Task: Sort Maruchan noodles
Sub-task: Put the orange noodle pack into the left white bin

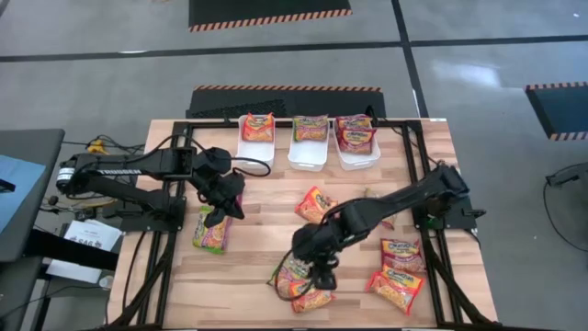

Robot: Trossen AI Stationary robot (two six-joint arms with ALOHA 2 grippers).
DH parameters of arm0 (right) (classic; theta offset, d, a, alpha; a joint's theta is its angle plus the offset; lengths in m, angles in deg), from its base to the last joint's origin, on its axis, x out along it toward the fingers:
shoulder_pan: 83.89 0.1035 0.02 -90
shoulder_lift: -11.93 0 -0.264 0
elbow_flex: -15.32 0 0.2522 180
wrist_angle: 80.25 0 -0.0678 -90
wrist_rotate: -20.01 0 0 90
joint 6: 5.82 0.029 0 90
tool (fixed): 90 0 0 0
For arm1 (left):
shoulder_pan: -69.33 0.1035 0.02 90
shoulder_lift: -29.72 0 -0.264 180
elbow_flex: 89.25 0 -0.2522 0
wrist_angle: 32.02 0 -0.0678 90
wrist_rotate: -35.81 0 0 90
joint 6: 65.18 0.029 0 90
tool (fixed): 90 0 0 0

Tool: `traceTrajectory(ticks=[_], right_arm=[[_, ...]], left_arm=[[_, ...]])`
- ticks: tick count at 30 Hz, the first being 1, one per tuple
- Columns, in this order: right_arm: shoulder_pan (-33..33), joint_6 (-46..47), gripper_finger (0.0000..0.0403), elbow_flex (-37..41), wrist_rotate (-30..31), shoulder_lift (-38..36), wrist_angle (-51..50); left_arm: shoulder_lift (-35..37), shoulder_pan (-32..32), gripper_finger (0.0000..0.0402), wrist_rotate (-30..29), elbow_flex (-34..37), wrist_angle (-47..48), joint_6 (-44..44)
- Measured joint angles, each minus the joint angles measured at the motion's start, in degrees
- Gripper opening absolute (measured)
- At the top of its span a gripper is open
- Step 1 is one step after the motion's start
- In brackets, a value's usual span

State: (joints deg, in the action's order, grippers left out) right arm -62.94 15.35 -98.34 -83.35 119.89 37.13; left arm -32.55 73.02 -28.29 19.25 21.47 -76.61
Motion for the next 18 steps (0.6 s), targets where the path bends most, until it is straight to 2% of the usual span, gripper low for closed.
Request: traceTrajectory(ticks=[18], right_arm=[[-0.5,-3.6,0.0203,0.0,-7.7,11.2,0.0]], left_arm=[[0.1,-0.3,0.0,-1.1,0.0,-0.2,-1.3]])
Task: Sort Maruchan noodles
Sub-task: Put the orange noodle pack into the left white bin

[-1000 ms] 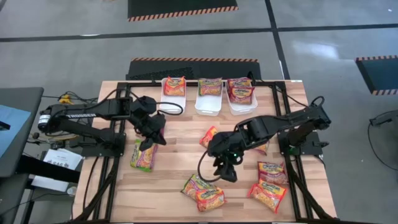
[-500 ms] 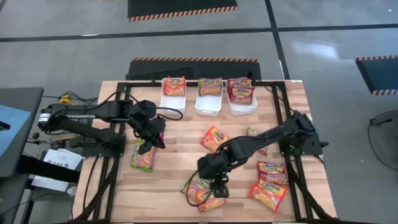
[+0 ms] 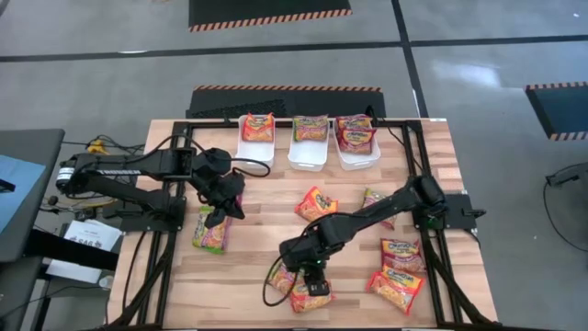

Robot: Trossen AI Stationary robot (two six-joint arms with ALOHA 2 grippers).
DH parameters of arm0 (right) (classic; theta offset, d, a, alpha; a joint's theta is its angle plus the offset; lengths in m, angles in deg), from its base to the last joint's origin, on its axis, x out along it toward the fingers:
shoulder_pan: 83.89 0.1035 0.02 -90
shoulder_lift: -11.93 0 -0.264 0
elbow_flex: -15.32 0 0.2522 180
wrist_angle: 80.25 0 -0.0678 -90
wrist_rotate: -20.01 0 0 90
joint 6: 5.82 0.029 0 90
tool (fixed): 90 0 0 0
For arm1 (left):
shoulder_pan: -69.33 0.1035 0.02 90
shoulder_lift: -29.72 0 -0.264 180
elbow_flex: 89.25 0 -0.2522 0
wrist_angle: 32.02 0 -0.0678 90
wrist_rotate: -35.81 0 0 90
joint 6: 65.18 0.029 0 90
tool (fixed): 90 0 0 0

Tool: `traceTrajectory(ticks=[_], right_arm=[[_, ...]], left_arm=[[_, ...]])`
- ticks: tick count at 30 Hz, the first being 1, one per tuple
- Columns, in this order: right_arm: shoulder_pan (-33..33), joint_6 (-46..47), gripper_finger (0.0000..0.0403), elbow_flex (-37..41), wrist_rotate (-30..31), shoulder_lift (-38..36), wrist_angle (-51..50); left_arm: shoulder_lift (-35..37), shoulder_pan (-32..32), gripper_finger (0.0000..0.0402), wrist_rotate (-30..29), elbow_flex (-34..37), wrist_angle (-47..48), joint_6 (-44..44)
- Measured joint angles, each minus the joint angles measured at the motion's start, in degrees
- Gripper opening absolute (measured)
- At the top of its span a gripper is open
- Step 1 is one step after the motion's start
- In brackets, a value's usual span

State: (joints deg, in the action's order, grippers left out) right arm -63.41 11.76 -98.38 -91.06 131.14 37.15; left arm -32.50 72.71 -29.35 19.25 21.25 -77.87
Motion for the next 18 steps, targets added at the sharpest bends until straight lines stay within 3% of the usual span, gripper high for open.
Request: traceTrajectory(ticks=[14,18], right_arm=[[0.1,2.8,0.02,0.0,-3.0,4.0,-2.9],[0.1,5.1,0.0165,0.0,-3.0,3.9,-3.2]], left_arm=[[0.0,0.0,0.0,-0.2,0.0,0.1,0.0],[0.0,0.0,0.0,-0.4,0.0,0.0,0.3]])
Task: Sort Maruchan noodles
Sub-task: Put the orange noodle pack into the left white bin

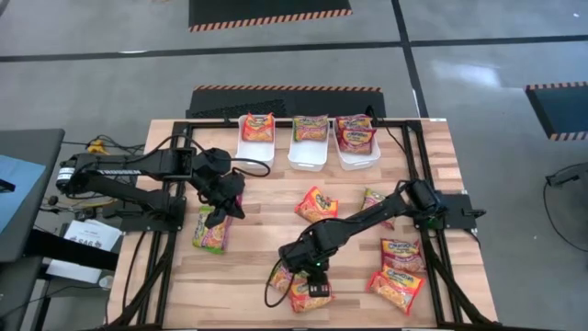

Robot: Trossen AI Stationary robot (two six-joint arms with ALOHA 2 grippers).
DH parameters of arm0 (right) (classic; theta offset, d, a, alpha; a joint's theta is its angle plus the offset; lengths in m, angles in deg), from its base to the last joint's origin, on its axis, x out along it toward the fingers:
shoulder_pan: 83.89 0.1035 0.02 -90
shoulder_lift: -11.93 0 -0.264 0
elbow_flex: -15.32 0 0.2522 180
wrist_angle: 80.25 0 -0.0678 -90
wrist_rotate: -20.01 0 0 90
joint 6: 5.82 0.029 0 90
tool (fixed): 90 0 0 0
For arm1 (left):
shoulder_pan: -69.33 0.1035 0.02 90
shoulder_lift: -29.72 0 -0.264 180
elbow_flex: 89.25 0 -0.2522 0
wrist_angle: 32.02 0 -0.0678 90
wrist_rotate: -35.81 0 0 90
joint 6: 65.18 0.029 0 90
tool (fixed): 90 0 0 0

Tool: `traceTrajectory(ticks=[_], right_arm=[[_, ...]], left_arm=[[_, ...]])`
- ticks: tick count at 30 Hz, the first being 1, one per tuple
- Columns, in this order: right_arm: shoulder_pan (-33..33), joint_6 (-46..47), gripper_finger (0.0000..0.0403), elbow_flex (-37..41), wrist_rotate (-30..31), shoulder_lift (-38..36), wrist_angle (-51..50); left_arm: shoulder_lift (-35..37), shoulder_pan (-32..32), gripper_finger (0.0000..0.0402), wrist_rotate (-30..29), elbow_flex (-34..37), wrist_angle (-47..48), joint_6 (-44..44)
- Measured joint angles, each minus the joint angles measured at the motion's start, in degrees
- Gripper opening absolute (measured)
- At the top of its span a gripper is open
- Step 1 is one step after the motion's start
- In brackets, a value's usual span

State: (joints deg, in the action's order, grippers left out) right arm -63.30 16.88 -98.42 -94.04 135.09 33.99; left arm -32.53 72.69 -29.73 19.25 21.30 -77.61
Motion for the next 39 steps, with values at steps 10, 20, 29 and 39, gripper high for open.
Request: traceTrajectory(ticks=[10,20,29,39], right_arm=[[0.4,5.8,0.0015,0.0,-1.5,0.0,0.1],[0.4,5.4,0.0006,-0.1,0.4,-3.1,-1.4],[-3.0,4.3,0.0005,0.0,5.3,-9.7,-5.1],[-9.2,1.2,0.0005,0.0,11.0,-18.8,-8.8]], left_arm=[[0.0,0.0,0.0,-6.0,0.0,0.8,1.2],[-0.8,0.0,0.0054,-7.0,0.0,2.8,-0.8],[-3.9,0.1,0.0149,-14.9,0.0,1.8,-0.6],[-5.6,0.0,0.0161,-13.3,0.0,-11.2,2.7]])
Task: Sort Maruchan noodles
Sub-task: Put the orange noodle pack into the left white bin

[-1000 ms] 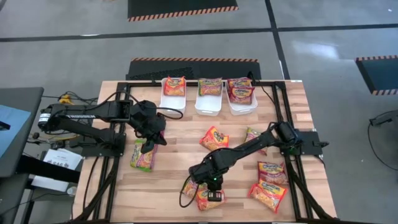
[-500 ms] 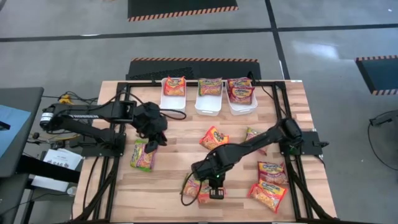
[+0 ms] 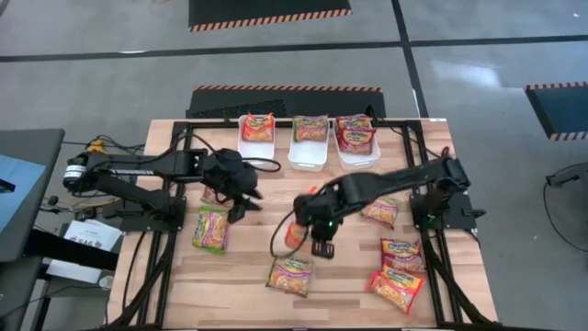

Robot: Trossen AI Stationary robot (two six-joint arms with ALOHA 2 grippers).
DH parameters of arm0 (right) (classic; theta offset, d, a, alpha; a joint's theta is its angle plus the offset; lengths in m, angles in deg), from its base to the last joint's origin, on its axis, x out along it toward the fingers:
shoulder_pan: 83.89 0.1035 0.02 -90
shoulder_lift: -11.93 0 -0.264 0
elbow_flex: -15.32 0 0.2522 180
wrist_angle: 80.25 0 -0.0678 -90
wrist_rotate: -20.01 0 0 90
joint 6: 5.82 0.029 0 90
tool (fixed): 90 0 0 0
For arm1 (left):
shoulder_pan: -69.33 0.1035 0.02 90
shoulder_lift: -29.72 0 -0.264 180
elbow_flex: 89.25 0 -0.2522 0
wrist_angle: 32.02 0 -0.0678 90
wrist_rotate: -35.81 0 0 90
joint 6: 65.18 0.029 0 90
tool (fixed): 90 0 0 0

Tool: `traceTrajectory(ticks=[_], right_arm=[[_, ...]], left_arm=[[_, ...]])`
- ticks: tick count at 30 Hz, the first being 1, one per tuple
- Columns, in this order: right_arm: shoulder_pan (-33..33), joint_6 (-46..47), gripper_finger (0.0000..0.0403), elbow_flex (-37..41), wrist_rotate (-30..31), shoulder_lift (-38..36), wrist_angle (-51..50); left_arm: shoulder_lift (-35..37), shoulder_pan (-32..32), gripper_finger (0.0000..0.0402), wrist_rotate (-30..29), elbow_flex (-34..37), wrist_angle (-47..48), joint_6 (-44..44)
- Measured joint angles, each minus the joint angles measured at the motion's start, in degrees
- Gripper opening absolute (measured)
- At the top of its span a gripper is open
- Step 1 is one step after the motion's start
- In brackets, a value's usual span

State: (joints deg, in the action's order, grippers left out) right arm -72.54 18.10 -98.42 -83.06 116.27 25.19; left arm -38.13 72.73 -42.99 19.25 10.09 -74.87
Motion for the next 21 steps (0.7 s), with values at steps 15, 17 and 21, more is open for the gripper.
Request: traceTrajectory(ticks=[15,17,21], right_arm=[[-11.2,-13.7,0.0005,0.0,1.4,-8.5,-1.6],[-12.2,-15.7,0.0005,0.0,1.2,-9.0,-1.9],[-13.6,-19.1,0.0005,-0.6,0.8,-9.4,-2.1]], left_arm=[[-3.0,4.5,0.0161,1.1,0.0,-15.9,-3.4],[-3.4,5.7,0.0161,2.2,0.0,-16.9,-3.5],[-4.6,7.8,0.0161,6.3,0.0,-20.0,-4.3]])
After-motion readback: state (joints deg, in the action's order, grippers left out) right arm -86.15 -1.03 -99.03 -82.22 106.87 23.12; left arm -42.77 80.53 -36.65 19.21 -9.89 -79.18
